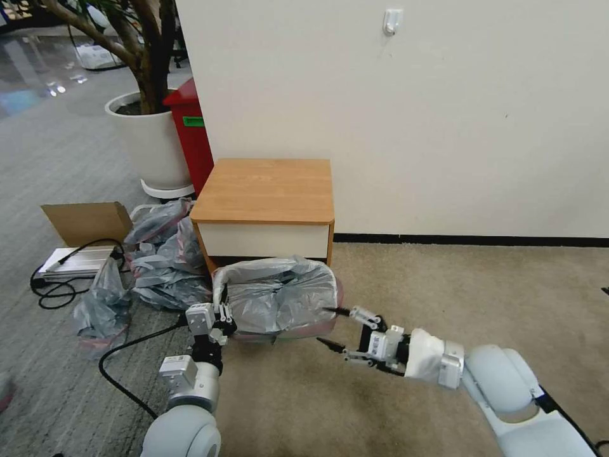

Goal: Pick up the garbage bag from the table and place it over the trash can.

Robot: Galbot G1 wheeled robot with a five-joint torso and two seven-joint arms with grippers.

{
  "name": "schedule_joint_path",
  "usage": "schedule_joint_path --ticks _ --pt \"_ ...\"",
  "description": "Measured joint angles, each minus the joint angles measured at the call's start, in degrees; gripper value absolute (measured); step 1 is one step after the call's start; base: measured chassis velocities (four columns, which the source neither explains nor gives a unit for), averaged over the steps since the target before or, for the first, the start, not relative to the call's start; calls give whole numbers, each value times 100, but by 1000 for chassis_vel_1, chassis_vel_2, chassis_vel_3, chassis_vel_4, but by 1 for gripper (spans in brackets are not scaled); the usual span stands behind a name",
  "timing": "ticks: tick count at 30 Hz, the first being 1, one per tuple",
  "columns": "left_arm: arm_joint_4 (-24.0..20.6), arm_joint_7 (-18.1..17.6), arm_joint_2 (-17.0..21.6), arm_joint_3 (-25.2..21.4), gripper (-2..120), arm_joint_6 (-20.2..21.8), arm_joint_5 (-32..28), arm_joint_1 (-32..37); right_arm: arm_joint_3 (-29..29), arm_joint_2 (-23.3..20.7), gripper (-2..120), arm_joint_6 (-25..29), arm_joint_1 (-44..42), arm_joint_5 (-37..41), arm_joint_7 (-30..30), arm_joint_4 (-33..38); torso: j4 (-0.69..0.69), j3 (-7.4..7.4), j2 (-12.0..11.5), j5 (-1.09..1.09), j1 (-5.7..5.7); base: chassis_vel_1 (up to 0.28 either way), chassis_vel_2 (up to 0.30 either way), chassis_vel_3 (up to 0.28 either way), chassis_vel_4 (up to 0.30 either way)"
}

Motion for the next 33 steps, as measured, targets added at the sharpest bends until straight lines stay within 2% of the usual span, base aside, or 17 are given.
schedule_joint_path --ticks 2,4,8,33 --pt "-5 2 1 3 6 0 -2 0 -23 -18 81 0 24 -37 -2 -12 0 0 0 0 0 0 0 0 0" --pt "-10 4 0 15 6 0 -4 3 -72 -43 92 -2 103 -198 -53 -66 0 0 0 0 0 0 0 0 0" --pt "-12 7 -2 28 6 1 -4 13 -86 -61 99 -2 144 -332 -146 -122 1 0 0 0 0 0 0 0 0" --pt "7 -24 -88 69 6 -2 -56 -20 -173 9 100 70 31 -607 -506 -227 0 0 0 0 0 0 0 0 0"
